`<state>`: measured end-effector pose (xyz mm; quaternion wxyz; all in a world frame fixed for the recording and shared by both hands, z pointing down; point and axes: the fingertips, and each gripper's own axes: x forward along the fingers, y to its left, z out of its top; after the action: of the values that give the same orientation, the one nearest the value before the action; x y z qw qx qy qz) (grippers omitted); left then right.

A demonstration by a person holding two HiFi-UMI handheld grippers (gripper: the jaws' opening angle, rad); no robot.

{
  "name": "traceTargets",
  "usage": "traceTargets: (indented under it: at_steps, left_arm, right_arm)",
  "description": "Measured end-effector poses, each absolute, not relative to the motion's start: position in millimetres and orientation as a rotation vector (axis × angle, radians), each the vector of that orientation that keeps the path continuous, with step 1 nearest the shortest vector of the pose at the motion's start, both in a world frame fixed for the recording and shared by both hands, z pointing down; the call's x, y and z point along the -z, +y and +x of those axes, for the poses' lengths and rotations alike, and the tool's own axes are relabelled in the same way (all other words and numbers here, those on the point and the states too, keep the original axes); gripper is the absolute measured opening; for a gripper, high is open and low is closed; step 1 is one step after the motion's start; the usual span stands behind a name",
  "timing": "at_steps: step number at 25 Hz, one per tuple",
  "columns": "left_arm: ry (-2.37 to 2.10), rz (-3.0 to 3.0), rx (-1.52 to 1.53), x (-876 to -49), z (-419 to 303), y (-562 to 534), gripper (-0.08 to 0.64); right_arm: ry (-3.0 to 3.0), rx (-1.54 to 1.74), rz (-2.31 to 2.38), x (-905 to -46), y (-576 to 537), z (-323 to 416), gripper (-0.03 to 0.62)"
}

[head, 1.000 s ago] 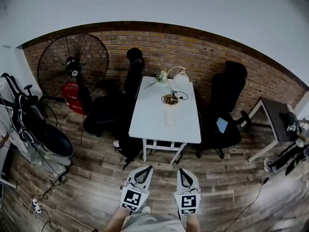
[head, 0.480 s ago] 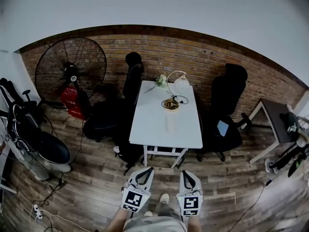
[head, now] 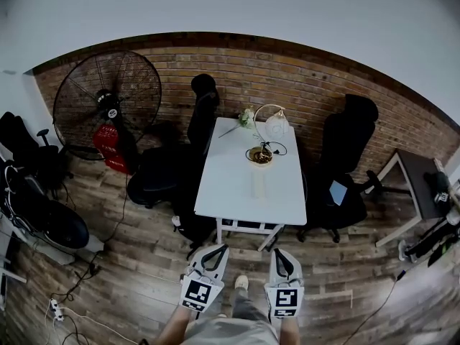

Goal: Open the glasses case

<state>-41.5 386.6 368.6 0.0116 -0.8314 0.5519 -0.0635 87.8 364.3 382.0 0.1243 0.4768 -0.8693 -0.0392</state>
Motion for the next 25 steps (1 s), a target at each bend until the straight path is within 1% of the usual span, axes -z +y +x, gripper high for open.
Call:
traceTargets:
  at_steps: [8, 21, 25]
  left_arm:
    - [1.729, -2.565, 0.212, -368.1, -34.4, 340.1, 0.003]
    - [1.778, -2.572, 0.239, -370.1, -25.3, 262.5, 0.002]
    - [1.785, -2.573, 0.254, -373.8, -20.1, 238.9, 0.002]
  right_arm:
    - [-2.581, 0.17, 1.341, -380.7, 316.2, 89.8, 0.005]
    - [-2.583, 0.07, 1.298, -379.7, 242.3, 93.0, 0.005]
    - [-2.607, 0.107, 1.282, -381.7, 216.1, 95.6, 0.005]
